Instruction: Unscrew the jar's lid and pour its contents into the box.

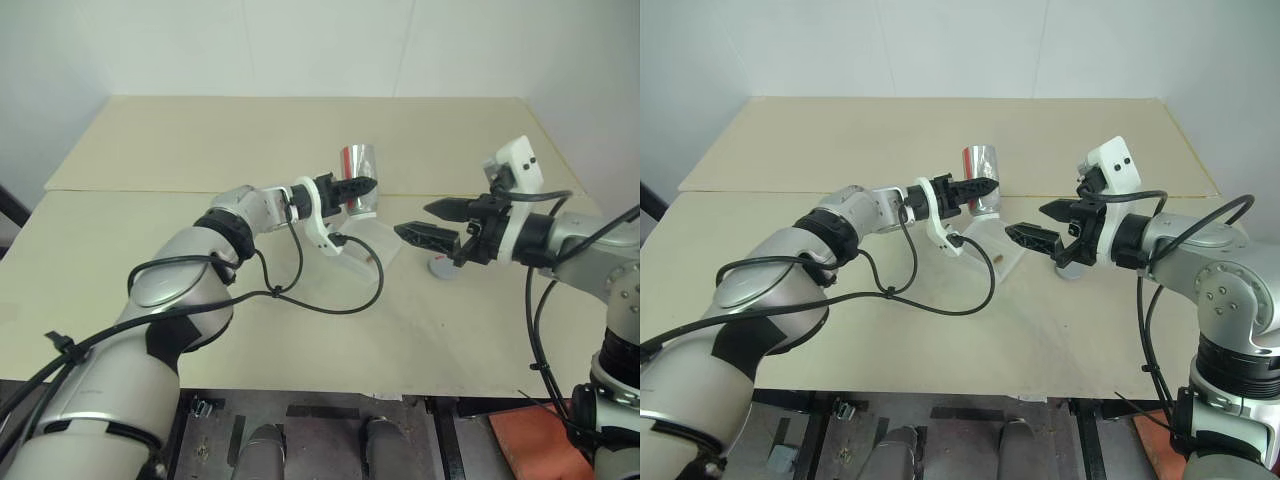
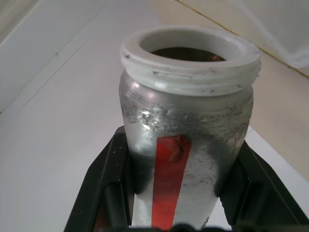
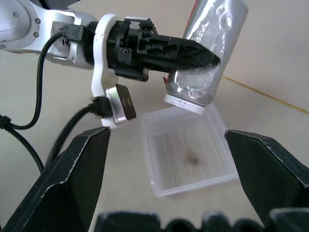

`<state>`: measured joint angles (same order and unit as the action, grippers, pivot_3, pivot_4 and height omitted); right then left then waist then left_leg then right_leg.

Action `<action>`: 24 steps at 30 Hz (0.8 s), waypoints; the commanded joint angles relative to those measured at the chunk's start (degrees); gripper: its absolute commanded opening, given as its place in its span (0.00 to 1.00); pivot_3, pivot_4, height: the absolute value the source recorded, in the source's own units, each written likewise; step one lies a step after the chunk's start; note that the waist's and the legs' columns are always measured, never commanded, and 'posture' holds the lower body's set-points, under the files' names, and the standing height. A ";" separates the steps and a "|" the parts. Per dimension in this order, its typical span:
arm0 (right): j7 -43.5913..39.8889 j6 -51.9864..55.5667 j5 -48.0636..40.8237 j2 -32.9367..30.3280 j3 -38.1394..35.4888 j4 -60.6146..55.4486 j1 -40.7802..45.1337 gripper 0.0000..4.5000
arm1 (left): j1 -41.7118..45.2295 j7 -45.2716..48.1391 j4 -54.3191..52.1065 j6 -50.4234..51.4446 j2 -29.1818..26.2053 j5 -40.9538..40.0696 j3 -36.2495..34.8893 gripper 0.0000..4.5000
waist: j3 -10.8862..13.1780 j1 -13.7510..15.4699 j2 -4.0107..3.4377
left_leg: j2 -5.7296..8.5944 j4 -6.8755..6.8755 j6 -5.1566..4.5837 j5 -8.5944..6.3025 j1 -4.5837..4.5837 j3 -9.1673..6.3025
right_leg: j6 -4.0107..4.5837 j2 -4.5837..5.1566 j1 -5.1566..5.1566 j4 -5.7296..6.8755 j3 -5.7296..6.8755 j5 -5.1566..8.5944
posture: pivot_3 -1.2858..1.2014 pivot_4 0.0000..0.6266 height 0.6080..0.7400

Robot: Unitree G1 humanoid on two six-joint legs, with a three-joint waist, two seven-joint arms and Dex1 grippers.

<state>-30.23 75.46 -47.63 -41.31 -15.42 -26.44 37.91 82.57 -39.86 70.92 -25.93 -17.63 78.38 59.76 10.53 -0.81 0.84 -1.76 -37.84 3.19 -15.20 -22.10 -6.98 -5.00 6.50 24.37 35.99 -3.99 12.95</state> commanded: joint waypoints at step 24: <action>1.31 -10.74 -1.32 -0.64 -1.16 -5.81 -5.62 0.99 | -29.53 60.91 -33.59 17.80 -4.32 -79.22 -53.96 0.42 | -0.03 -0.75 -0.05 | -0.03 -0.02 0.24 0.14 0.05 -0.02 | 0.01 0.04 -0.04 0.10 0.02 -0.01 | 0.52 0.24 1.00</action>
<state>-28.15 67.86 -49.44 -41.40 -16.04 -29.95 32.51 53.87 14.58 46.63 -18.00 -22.47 9.27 10.69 10.50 -1.56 0.79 -1.80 -37.88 3.42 -15.06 -22.09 -7.01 -4.99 6.53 24.34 36.12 -3.96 12.94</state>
